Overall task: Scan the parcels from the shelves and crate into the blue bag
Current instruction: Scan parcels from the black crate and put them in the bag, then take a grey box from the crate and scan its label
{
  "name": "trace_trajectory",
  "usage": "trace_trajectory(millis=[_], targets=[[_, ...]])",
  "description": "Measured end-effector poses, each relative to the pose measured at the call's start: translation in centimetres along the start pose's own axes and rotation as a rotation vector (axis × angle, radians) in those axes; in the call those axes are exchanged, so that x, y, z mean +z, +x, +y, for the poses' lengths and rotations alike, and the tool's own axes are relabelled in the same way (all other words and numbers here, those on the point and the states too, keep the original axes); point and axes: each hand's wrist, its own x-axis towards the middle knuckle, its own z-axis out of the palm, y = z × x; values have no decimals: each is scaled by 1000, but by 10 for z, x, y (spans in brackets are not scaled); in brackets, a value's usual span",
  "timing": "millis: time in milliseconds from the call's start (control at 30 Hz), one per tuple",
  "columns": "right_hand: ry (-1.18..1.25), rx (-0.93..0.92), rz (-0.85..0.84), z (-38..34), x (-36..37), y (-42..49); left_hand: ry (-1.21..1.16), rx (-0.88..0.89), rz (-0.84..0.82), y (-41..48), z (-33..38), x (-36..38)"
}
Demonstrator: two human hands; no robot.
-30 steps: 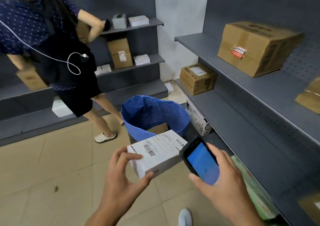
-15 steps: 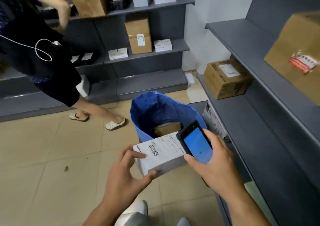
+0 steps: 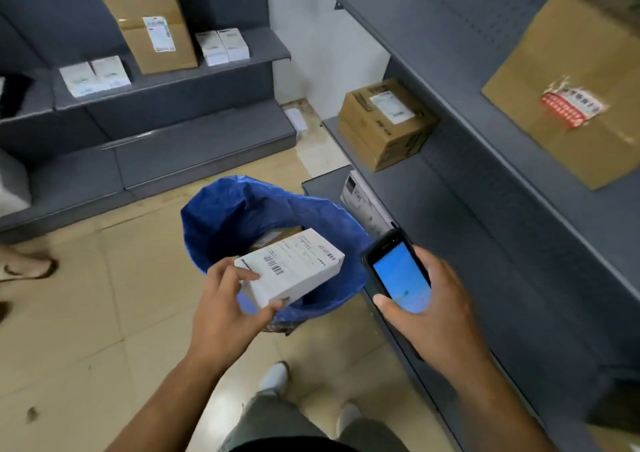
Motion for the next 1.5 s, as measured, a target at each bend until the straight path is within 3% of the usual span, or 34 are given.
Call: trace_trajectory(millis=[333,633,867,1067,1500], targets=[[-6,209,69,-13,15,-43,-20,61,-269,69,-50,58],[52,315,283,20,-14,-120,-129,377,-407,24,47,93],[102,434,529,76,-57,-233,-222,704,-621,-74,173,122],[150,532,744,144,-94,-372,-269,883,-829,-215,258,164],[252,994,1213,258,-92,-672,-248,1093,-1403,-513,328,267]])
